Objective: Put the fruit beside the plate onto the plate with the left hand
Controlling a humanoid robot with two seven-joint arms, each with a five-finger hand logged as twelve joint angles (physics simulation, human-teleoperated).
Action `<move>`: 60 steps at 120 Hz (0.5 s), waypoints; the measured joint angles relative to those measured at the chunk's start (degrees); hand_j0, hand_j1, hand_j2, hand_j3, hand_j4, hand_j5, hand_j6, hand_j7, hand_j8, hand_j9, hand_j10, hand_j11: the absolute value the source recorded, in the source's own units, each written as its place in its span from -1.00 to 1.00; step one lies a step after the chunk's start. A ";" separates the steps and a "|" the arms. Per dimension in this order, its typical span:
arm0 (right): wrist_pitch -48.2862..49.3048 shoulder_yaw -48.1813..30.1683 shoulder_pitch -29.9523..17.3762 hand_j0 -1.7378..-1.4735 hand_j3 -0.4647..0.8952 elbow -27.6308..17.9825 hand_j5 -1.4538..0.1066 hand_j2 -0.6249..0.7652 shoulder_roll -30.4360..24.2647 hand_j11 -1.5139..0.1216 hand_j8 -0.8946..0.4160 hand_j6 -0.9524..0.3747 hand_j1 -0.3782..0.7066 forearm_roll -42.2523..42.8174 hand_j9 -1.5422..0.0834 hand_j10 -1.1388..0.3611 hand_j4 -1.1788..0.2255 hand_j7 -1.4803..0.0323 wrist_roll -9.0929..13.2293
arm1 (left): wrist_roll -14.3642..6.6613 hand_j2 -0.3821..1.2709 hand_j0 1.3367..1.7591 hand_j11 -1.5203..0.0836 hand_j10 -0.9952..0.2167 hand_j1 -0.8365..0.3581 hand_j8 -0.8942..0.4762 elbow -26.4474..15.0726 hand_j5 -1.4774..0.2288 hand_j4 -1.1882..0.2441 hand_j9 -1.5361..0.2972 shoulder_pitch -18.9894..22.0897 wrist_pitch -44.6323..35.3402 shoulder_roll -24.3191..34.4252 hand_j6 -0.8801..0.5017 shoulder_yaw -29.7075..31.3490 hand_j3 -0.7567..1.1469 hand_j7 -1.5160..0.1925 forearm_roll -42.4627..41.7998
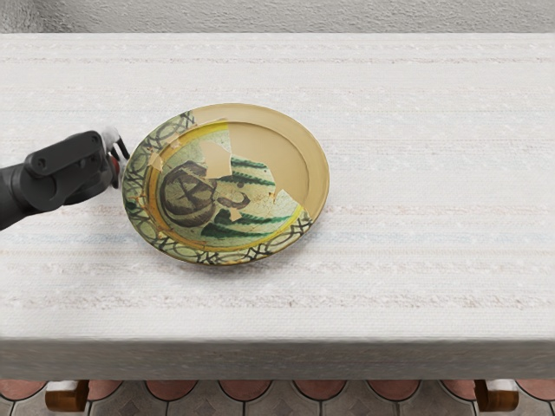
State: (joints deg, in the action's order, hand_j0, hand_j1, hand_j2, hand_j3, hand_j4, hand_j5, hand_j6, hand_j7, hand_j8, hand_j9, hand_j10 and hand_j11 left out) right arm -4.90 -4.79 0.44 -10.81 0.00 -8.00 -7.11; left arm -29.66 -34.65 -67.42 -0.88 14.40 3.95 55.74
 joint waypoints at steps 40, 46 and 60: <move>0.00 0.03 0.07 -0.40 -0.32 0.00 0.81 -0.11 0.00 0.80 0.31 0.38 -0.87 0.00 0.84 0.47 0.63 0.90 0.07 | -0.09 -0.11 0.43 -0.39 -0.12 -0.32 -0.29 -0.34 -0.41 -0.43 -0.34 -0.40 -0.05 1.18 -0.43 0.51 0.06 -0.33 -0.29; 0.00 0.04 0.08 -0.40 -0.32 0.00 0.81 -0.11 0.00 0.80 0.31 0.38 -0.87 0.00 0.84 0.47 0.63 0.90 0.08 | -0.13 -0.09 0.43 -0.44 -0.08 -0.34 -0.24 -0.45 -0.45 -0.46 -0.39 -0.57 0.18 1.71 -0.40 0.50 0.01 -0.38 -0.39; 0.00 0.03 0.17 -0.40 -0.32 0.00 0.81 -0.11 0.00 0.80 0.31 0.38 -0.87 0.00 0.84 0.47 0.63 0.90 0.08 | -0.23 -0.11 0.43 -0.52 -0.08 -0.35 -0.19 -1.11 -0.51 -0.50 -0.48 -1.48 0.81 4.33 -0.38 0.57 -0.09 -0.46 -0.45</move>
State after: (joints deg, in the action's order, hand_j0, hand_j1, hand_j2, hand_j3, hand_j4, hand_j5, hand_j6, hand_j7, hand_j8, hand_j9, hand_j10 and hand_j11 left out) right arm -4.90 -4.76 0.60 -10.81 0.00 -8.00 -7.03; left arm -29.89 -35.76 -68.90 -0.08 18.72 4.52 55.29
